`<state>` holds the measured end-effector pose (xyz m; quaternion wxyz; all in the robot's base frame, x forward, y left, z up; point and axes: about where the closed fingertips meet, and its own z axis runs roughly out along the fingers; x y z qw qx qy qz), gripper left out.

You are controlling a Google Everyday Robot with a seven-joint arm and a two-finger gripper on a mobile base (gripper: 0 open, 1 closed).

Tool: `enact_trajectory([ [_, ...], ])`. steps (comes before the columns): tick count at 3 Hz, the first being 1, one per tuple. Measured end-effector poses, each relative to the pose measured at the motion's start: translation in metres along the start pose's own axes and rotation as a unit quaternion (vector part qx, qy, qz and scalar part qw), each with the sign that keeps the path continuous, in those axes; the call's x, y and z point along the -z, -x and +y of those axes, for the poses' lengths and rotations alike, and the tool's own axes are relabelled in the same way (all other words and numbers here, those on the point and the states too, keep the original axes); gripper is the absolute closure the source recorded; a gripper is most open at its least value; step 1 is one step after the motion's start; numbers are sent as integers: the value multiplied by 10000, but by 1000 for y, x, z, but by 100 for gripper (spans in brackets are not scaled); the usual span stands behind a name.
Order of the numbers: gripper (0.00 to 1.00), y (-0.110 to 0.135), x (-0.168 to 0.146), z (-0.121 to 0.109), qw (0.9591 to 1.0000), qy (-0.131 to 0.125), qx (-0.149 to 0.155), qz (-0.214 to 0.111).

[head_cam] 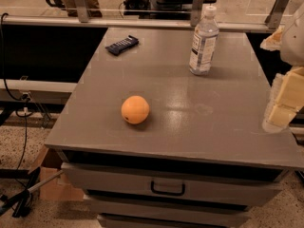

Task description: Move blue plastic bottle near orange

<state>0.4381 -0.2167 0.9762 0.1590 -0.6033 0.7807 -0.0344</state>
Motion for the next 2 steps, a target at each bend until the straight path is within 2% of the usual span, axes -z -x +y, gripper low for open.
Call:
enact_trajectory([
  [1, 0, 0, 0, 0, 10000, -1, 0, 0],
  [2, 0, -6, -1, -12, 9993, -199, -210, -228],
])
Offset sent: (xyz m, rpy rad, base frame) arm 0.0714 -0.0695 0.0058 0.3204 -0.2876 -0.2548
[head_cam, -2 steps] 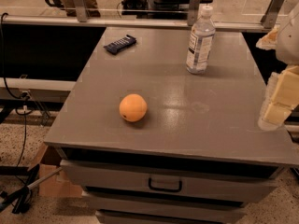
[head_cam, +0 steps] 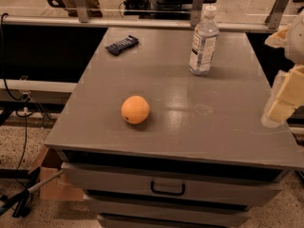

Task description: Move blue plastic bottle near orange

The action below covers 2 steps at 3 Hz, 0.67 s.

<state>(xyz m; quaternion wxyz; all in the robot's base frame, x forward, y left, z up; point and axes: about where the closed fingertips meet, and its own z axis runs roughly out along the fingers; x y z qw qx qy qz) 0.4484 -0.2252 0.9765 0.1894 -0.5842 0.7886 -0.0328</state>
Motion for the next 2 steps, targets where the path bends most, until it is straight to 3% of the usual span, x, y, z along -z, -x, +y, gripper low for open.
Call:
enact_trajectory([
  [1, 0, -26, -1, -31, 9930, -496, -677, -827],
  [2, 0, -30, 10, -60, 9712, -1039, -1257, -1736],
])
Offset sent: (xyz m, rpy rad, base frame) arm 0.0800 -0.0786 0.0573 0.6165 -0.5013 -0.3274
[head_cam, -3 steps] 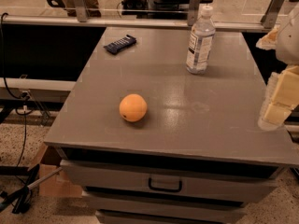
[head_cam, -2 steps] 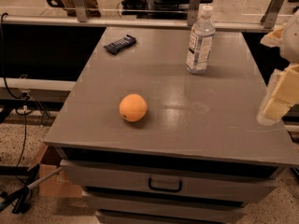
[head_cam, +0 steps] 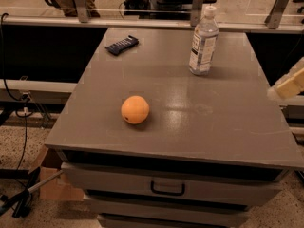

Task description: Move blue plastic bottle near orange

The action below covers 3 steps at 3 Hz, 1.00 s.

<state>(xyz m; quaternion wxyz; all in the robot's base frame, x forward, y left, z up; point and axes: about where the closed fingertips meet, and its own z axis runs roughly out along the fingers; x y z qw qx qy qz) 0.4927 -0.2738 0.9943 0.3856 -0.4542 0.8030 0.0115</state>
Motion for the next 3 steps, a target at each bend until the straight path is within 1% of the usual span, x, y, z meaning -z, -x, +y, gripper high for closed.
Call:
enact_trajectory([
  [1, 0, 24, -3, -22, 9949, -348, -464, -821],
  [2, 0, 36, -1, -28, 9915, -469, -577, -1071],
  [3, 0, 36, -5, -30, 9910, -480, -584, -1106],
])
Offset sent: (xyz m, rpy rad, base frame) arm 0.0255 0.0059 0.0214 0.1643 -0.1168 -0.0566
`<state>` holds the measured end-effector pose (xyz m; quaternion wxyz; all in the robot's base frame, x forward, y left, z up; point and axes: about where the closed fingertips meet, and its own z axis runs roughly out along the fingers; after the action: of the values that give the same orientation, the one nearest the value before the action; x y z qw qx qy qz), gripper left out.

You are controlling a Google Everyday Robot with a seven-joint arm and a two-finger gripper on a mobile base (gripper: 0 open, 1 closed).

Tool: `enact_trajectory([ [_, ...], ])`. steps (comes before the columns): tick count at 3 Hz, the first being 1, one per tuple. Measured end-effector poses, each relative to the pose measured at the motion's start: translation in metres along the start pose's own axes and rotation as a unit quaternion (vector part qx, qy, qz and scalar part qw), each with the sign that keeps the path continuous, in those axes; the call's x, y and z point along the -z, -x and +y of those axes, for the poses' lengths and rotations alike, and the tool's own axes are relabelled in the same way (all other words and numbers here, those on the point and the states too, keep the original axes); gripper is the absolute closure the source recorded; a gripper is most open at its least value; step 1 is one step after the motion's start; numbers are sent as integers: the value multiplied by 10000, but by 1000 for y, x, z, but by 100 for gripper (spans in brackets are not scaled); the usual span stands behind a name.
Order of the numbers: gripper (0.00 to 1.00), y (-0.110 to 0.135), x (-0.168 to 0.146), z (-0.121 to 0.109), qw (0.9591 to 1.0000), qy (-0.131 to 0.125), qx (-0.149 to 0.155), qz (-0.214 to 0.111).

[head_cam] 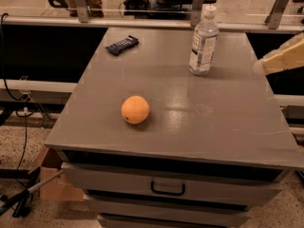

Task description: Move blue plastic bottle near orange

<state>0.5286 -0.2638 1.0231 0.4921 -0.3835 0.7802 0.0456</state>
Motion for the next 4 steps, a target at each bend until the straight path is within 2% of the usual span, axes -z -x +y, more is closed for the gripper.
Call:
enact_trajectory([
  [1, 0, -4, -25, -8, 9998, -53, -42, -193],
  [2, 0, -8, -63, -11, 9992, 92, -45, -376],
  [4, 0, -13, -144, -4, 9950, 560, -408, -721],
])
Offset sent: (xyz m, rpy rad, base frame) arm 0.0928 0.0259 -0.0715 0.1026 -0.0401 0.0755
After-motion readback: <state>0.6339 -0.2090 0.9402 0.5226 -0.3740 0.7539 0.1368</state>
